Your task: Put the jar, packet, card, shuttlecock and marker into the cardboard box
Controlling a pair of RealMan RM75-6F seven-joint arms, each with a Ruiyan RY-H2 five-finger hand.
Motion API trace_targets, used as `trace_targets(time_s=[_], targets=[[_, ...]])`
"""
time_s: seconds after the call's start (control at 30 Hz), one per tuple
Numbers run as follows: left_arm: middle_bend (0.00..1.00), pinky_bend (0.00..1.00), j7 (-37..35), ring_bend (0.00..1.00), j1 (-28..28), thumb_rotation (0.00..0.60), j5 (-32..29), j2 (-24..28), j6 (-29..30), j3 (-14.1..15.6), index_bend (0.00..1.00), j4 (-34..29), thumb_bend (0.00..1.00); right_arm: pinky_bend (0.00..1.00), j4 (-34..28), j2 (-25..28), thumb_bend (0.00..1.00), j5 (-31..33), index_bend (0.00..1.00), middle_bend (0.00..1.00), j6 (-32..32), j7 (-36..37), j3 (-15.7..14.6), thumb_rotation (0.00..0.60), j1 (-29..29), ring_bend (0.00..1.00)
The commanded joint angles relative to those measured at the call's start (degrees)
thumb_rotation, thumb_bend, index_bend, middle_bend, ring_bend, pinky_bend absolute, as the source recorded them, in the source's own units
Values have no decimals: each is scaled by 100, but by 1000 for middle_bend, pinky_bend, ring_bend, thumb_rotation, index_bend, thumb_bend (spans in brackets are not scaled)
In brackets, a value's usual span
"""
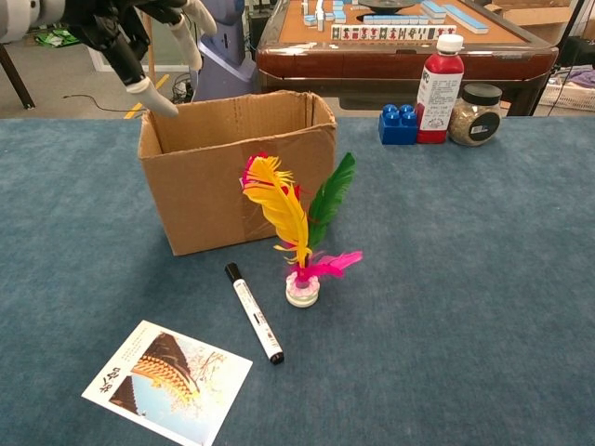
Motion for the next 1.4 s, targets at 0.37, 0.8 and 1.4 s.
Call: trace_targets(time_s=[0.37, 0.8, 1.4], targets=[[545, 1000, 344, 768, 739, 600, 1503, 1076, 451, 627, 157, -1761, 65, 392, -16, -16, 191, 35, 257, 351, -27, -62, -1, 600, 13, 262], [359, 905, -73, 539, 1468, 600, 3185, 1168, 345, 1209, 197, -1763, 64, 392, -6, 2, 191, 61, 257, 351, -25, -13, 5, 600, 6, 262], [274, 605, -87, 348, 3019, 600, 5412, 1405, 525, 2512, 294, -1763, 65, 392, -30, -30, 191, 52, 257, 351, -6, -119, -6, 600, 1, 262]])
